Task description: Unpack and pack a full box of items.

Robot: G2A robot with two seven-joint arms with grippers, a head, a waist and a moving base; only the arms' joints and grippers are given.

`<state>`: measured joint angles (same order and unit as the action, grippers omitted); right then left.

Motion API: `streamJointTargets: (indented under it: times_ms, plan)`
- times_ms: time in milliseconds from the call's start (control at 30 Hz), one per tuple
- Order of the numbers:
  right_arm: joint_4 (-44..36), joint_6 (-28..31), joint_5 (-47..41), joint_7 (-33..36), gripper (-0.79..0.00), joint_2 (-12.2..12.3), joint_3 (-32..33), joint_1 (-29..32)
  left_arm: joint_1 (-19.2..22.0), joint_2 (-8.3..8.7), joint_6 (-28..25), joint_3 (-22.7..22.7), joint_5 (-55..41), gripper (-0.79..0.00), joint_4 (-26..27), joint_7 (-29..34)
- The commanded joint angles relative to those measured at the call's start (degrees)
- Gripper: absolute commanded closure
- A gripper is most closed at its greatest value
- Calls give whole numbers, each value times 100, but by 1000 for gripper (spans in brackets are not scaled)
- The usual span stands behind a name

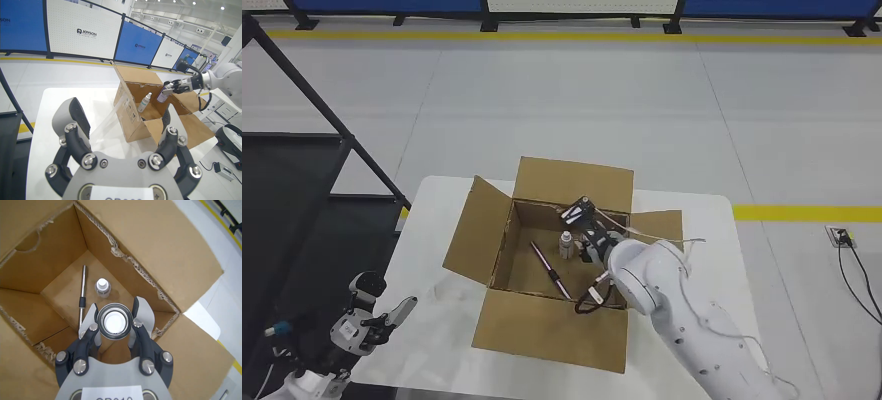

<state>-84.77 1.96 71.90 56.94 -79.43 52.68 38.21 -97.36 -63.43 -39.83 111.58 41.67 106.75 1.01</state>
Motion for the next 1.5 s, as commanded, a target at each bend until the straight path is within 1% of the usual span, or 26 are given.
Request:
streamJointTargets:
  times_ms: [0, 167, 200, 267, 333, 400, 700, 800, 900, 967, 1000, 1033, 1067, 1100, 1200, 1233, 1267, 1367, 1400, 1467]
  plan:
    - [349, 25, -93, -91, 0, -38, -61, -63, 0, 0, 0, 0, 0, -785, 0, 0]
    - [758, 66, -170, -199, 0, -115, -220, -110, 0, 0, 0, 0, 0, -785, 0, 0]
    - [817, 71, -161, -210, -71, -125, -237, -119, 0, 0, 0, 0, 0, -785, 0, 0]
    - [927, 114, -206, -230, -129, -148, -264, -136, 0, 0, 0, 0, 0, -785, 0, 0]
    - [1020, 107, -180, -247, -228, -170, -297, -167, 0, 0, 0, 0, 0, -785, 0, 0]
    - [1080, 118, -195, -264, -262, -189, -309, -183, 0, 0, 0, 0, 0, -785, 0, 0]
    - [1246, 261, -269, -263, -305, -235, -278, -209, 0, 0, 0, 0, 0, -785, 0, 0]
    - [1229, 312, -266, -250, -345, -237, -249, -191, 0, 0, 0, 0, 0, -785, 0, 0]
    - [1173, 325, -233, -239, -413, -232, -207, -151, 0, 0, 0, 0, 0, -785, 0, 0]
    - [1103, 330, -225, -250, -462, -224, -157, -106, 0, 0, 0, 0, 0, -785, 0, 0]
    - [1068, 342, -218, -250, -468, -217, -128, -81, 0, 0, 0, 0, 0, -785, 0, 0]
    - [1027, 344, -194, -247, -493, -210, -99, -56, 0, 0, 0, 0, 0, -785, 0, 0]
    - [977, 355, -195, -250, -542, -202, -65, -26, 0, 0, 0, 0, 0, -785, 0, 0]
    - [933, 366, -183, -244, -566, -193, -32, 3, 0, 0, 0, 0, 0, -785, 0, 0]
    - [711, 343, -95, -248, -600, -160, 95, 99, 0, 0, 0, 0, 0, -785, 0, 0]
    - [569, 355, -93, -254, -603, -142, 168, 150, 0, 0, 0, 0, 0, -785, 0, 0]
    - [390, 389, -110, -267, -631, -119, 254, 223, 0, 0, 0, 0, 0, -785, 0, 0]
    - [-218, 469, -118, -309, -733, -34, 585, 504, 0, 0, 0, 0, 0, -785, 0, 0]
    - [-446, 477, -141, -315, -782, -6, 711, 613, 0, 0, 0, 0, 0, -785, 0, 0]
    - [-923, 505, -211, -323, -785, 49, 967, 856, 0, 0, 0, 0, 0, -785, 0, 0]
